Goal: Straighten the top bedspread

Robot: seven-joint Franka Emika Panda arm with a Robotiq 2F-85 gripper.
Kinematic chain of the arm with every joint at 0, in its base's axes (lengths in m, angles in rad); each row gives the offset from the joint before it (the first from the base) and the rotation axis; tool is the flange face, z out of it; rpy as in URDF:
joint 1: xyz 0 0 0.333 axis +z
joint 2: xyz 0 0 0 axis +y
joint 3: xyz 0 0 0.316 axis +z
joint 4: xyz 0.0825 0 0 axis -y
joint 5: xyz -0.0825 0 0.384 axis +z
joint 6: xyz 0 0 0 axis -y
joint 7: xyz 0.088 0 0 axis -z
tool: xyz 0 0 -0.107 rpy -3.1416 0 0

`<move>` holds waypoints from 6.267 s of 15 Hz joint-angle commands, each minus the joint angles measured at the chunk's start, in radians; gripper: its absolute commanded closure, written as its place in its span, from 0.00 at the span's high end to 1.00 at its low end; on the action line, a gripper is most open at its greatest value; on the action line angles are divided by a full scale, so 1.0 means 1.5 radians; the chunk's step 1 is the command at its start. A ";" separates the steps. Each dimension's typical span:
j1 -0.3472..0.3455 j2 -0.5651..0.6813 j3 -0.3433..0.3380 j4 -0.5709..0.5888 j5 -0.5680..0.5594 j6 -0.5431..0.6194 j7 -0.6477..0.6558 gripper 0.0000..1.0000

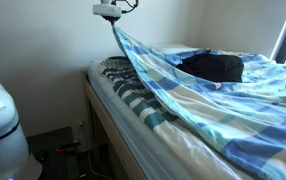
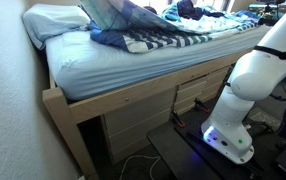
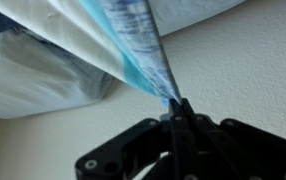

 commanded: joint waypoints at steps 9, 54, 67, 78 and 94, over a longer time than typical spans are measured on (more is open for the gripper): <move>0.003 -0.102 0.010 -0.152 0.096 -0.033 0.055 0.01; -0.039 -0.109 0.046 -0.292 0.258 -0.154 0.040 0.99; -0.049 -0.195 0.050 -0.267 0.122 -0.139 0.093 1.00; -0.084 -0.294 0.003 -0.279 -0.109 -0.122 0.265 1.00; -0.194 -0.413 -0.003 -0.366 -0.413 -0.128 0.536 1.00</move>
